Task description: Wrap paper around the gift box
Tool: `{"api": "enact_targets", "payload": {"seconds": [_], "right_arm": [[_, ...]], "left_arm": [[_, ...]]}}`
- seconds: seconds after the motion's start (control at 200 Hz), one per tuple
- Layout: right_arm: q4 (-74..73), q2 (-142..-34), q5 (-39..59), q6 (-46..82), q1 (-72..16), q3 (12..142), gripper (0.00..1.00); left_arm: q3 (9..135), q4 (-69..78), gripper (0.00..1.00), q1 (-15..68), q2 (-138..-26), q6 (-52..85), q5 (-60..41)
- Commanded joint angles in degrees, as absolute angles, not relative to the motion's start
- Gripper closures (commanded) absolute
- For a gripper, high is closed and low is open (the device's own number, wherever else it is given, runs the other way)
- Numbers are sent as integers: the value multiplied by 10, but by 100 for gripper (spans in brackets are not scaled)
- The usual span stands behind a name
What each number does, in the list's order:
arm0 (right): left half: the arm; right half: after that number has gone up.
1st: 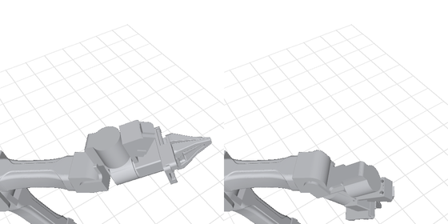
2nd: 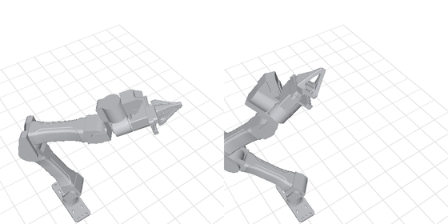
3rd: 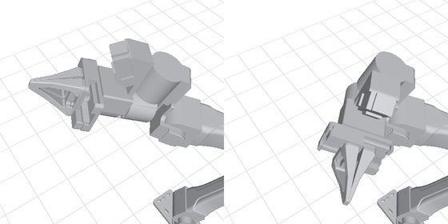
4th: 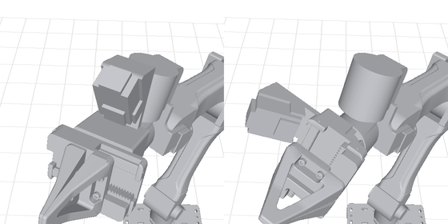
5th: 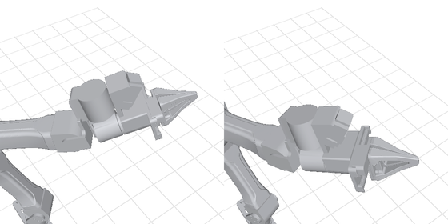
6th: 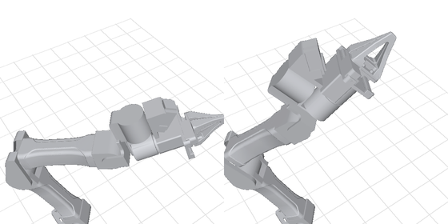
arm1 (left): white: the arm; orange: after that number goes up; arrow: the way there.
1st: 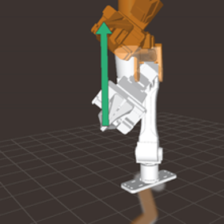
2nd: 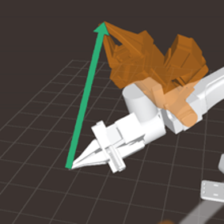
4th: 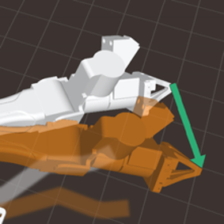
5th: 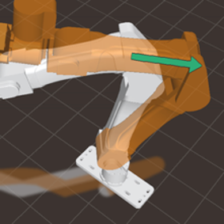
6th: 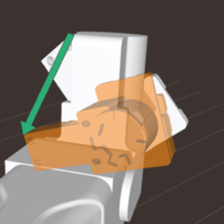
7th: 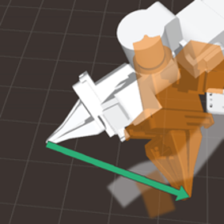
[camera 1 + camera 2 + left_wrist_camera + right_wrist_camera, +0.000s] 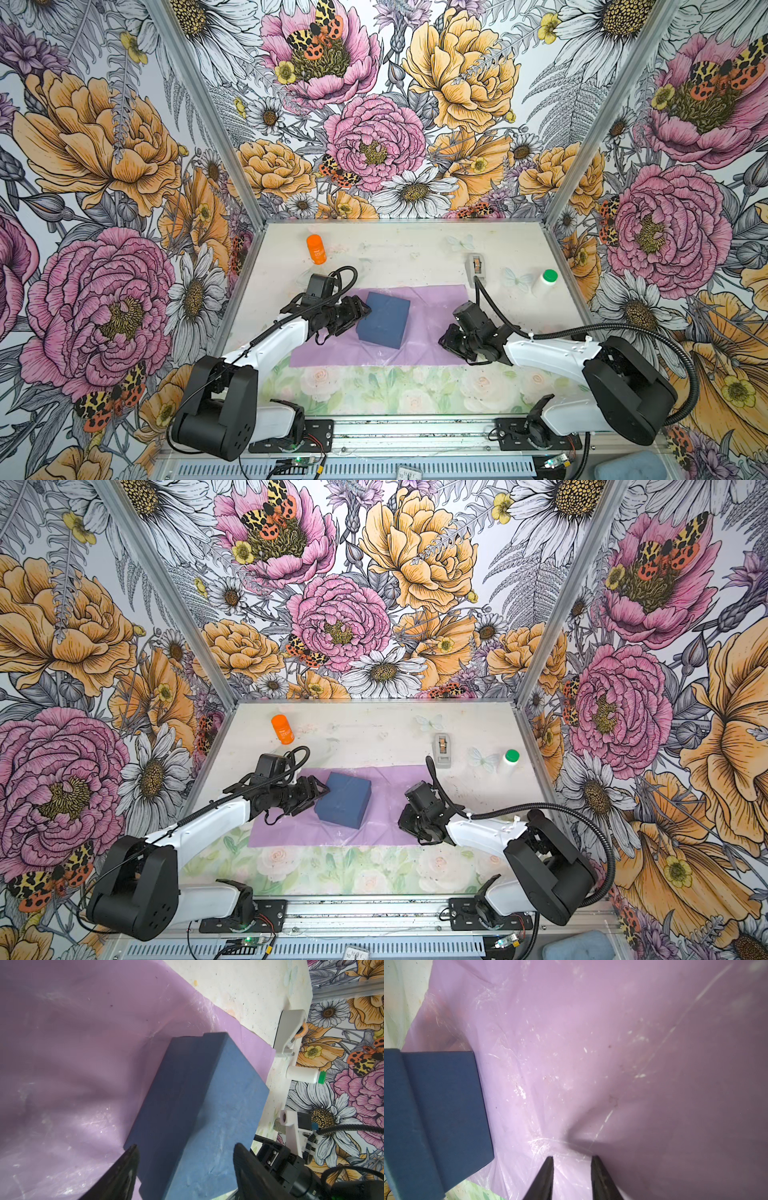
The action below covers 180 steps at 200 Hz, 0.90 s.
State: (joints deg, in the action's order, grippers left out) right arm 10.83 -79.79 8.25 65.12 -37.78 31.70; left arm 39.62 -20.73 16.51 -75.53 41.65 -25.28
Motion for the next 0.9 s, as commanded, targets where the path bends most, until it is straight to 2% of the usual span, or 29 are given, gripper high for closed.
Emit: {"api": "enact_targets", "payload": {"seconds": [0.0, 0.6, 0.655, 0.806, 0.896], "right_arm": [[148, -819, 80, 660, -376, 295, 67], [148, -821, 79, 663, -378, 298, 67], [149, -818, 80, 661, -378, 300, 63], [173, -768, 65, 636, -378, 334, 44], [199, -742, 61, 611, -379, 369, 33]], "left_arm": [[384, -179, 27, 173, -758, 423, -279], [367, -163, 27, 202, -733, 444, -287], [364, -168, 27, 200, -727, 444, -276], [361, -198, 28, 160, -704, 444, -236], [352, -202, 36, 128, -687, 446, -221]]}}
